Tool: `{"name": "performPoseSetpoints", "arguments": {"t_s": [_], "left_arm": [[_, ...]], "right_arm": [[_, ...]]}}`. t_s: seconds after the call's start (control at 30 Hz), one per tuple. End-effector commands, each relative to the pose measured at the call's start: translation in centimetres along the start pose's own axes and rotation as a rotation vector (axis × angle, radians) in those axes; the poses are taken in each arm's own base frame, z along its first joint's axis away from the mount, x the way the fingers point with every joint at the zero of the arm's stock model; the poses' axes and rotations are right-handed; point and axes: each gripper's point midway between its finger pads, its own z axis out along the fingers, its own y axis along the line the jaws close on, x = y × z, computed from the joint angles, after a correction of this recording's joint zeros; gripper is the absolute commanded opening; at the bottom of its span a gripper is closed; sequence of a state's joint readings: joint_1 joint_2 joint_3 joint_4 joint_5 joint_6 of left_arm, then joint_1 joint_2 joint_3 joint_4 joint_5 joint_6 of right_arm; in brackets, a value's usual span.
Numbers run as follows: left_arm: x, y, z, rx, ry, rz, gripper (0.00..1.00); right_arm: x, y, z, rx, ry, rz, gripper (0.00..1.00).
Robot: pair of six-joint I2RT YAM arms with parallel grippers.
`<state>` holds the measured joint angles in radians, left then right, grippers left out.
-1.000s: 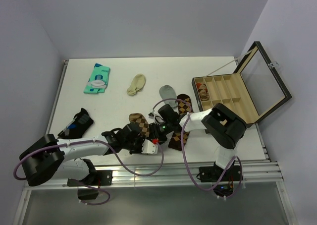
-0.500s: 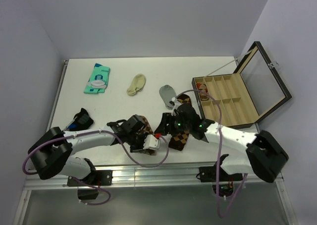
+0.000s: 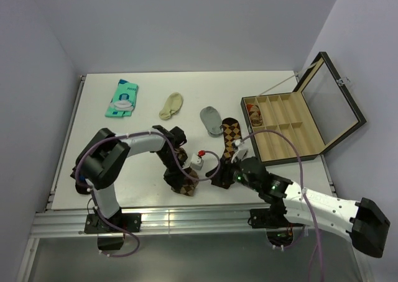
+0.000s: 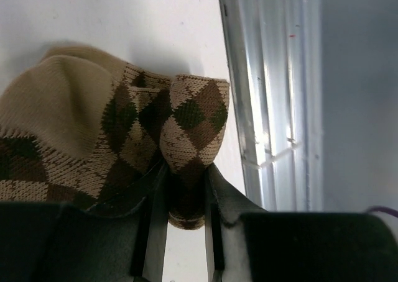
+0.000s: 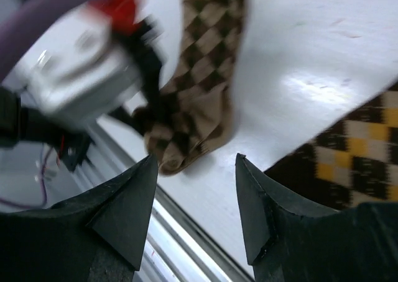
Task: Roll the socks
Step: Roll the sock at the center of the board.
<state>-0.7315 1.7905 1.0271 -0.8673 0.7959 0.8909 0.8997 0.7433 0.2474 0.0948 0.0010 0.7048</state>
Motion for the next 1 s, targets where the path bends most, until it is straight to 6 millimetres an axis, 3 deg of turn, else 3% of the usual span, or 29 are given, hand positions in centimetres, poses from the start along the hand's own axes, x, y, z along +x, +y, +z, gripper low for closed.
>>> {"name": "performPoseSetpoints", "arguments": {"t_s": [0.0,0.03,0.13,0.17,0.23,0.27,0.57,0.97], "left_arm": [[1.3,-2.4,-0.7,0.181,0.023,-0.110,0.00],[1.4,-2.3,-0.8,0.188,0.028,-0.123,0.00],[1.9,-2.2,-0.7,0.226,0.049,-0.169,0.00],[1.9,-2.0,-0.7,0.230,0.047,-0.182,0.00],[2.3,-2.2,-0.6,0.256,0.060,-0.211,0.00],[2.5,-2.1,-0.6,0.257,0.065,-0.221,0.00],[3.6,-1.5,0.1,0.288,0.107,-0.298,0.00],[3.0,-1.2,-0.2,0.317,0.075,-0.310,0.00]], "right_arm": [[-1.5,2.6,0.1,-0.015,-0.111,-0.123,0.60],[-0.6,4.0,0.1,-0.055,-0.093,-0.161,0.60],[0.5,5.1,1.2,-0.053,-0.072,-0.254,0.60],[2.0,5.2,1.7,-0.045,-0.036,-0.297,0.60],[2.4,6.5,2.3,-0.066,-0.035,-0.361,0.59],[3.6,6.5,2.8,-0.048,-0.014,-0.404,0.59],[5.5,11.3,4.7,-0.106,0.010,-0.622,0.63],[8.9,11.7,6.3,-0.137,0.124,-0.745,0.64]]}}
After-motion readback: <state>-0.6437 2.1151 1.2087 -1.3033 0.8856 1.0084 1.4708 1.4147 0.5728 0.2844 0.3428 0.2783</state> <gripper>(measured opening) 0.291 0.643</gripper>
